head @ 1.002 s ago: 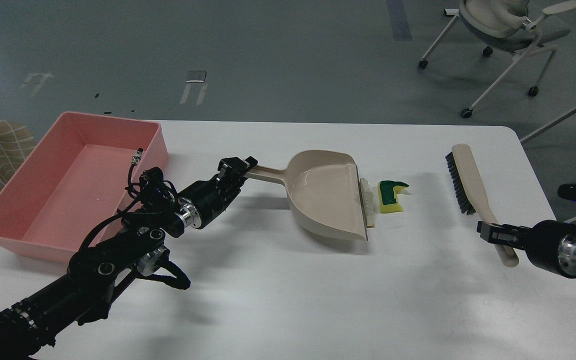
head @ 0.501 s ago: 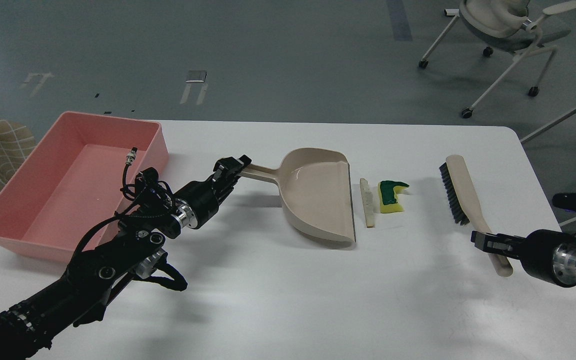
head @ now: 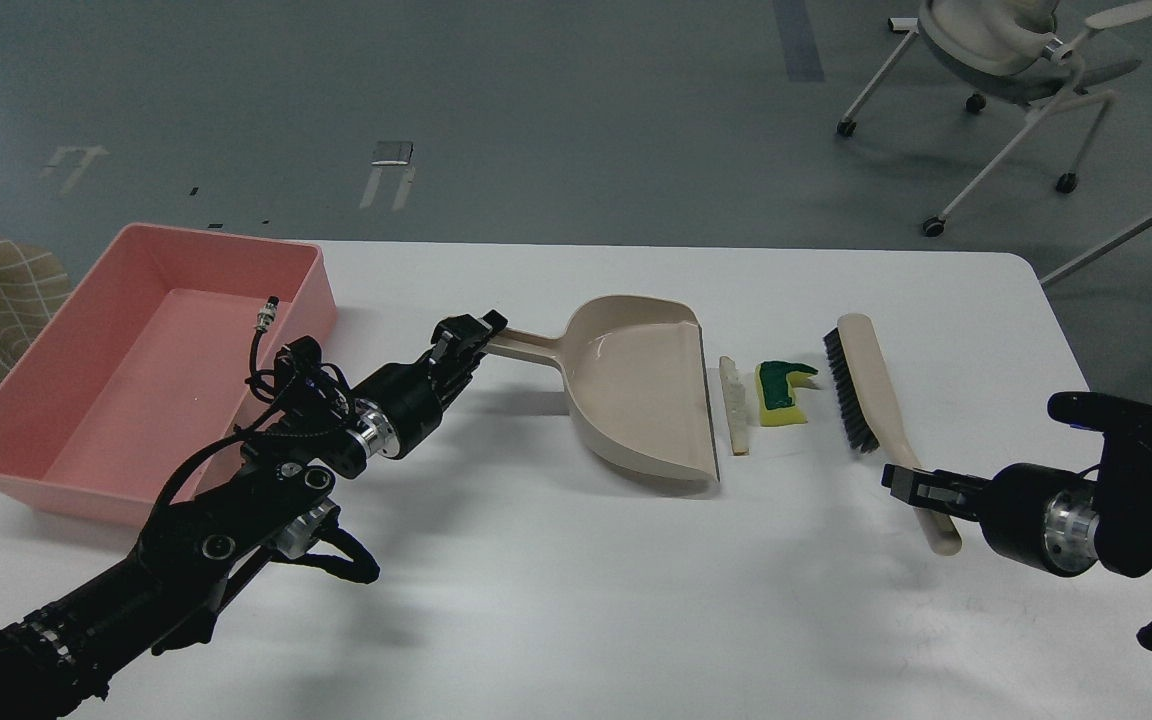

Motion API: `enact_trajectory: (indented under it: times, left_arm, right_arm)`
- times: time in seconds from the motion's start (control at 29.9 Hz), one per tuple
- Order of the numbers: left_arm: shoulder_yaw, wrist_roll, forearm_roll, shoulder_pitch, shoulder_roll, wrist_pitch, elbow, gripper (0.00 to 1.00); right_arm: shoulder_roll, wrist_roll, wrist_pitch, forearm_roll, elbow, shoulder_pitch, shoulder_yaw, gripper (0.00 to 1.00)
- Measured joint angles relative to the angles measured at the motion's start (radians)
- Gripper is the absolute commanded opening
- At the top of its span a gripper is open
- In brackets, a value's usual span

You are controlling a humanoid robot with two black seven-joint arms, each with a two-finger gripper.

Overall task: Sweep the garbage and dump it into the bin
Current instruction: 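Sweep the stick and sponge into the dustpan with the brush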

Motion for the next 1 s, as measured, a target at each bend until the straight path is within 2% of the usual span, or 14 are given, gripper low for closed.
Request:
enact_trajectory:
  times: [0.5, 0.84, 1.0]
  left_arm:
    - [-0.001, -0.003, -0.004, 0.004, -0.014, 0.007, 0.0, 0.11]
    - [-0.002, -0.015, -0.01, 0.007, -0.014, 0.009, -0.002, 0.11]
    - [-0.003, -0.017, -0.013, 0.005, -0.012, 0.009, -0.002, 0.11]
  right_arm:
    - [0.14, 0.006, -0.001, 0.001, -0.016, 0.066, -0.07, 0.0]
    - [0.295, -0.003, 0.0, 0.002, -0.018, 0.127, -0.075, 0.0]
    - [0.31, -0.004, 0.0, 0.01, -0.017, 0.178, -0.073, 0.0]
